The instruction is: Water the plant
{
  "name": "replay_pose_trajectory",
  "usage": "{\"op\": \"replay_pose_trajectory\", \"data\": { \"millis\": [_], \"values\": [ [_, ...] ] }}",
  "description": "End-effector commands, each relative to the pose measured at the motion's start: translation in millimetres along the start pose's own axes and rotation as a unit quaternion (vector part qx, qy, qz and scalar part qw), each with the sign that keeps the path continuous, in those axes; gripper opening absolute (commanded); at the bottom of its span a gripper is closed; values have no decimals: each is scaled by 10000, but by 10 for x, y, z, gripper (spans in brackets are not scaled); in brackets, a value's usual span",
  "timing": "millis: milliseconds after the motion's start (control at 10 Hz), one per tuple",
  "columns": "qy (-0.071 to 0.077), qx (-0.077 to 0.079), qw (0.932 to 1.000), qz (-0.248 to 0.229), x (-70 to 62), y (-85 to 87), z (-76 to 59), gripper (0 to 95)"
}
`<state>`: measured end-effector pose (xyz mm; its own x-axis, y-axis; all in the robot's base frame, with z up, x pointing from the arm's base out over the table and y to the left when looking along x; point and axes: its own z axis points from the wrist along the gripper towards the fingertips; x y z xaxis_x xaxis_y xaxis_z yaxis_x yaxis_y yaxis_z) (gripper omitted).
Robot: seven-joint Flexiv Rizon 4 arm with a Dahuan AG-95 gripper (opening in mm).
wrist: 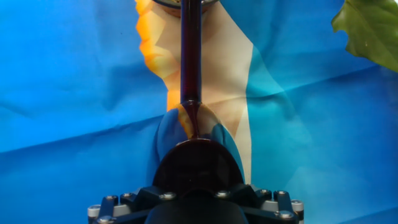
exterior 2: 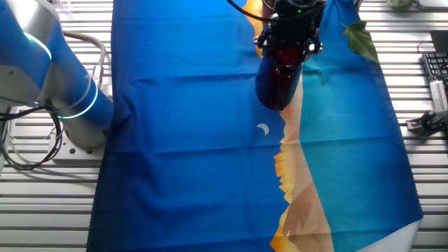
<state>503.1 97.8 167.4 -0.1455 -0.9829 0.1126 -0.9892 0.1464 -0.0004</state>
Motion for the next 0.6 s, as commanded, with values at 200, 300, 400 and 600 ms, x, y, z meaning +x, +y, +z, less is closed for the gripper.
{"op": "replay_pose_trajectory", "data": {
  "millis": [200, 300, 400, 600],
  "values": [
    [128, 11, 9999, 18, -3, 10, -10, 0],
    [184, 15, 9998, 25, -5, 13, -13, 0],
    [232, 22, 9997, 30, -7, 15, -15, 0],
    [330, 31, 9994, 42, -10, 19, -20, 0]
  ]
}}
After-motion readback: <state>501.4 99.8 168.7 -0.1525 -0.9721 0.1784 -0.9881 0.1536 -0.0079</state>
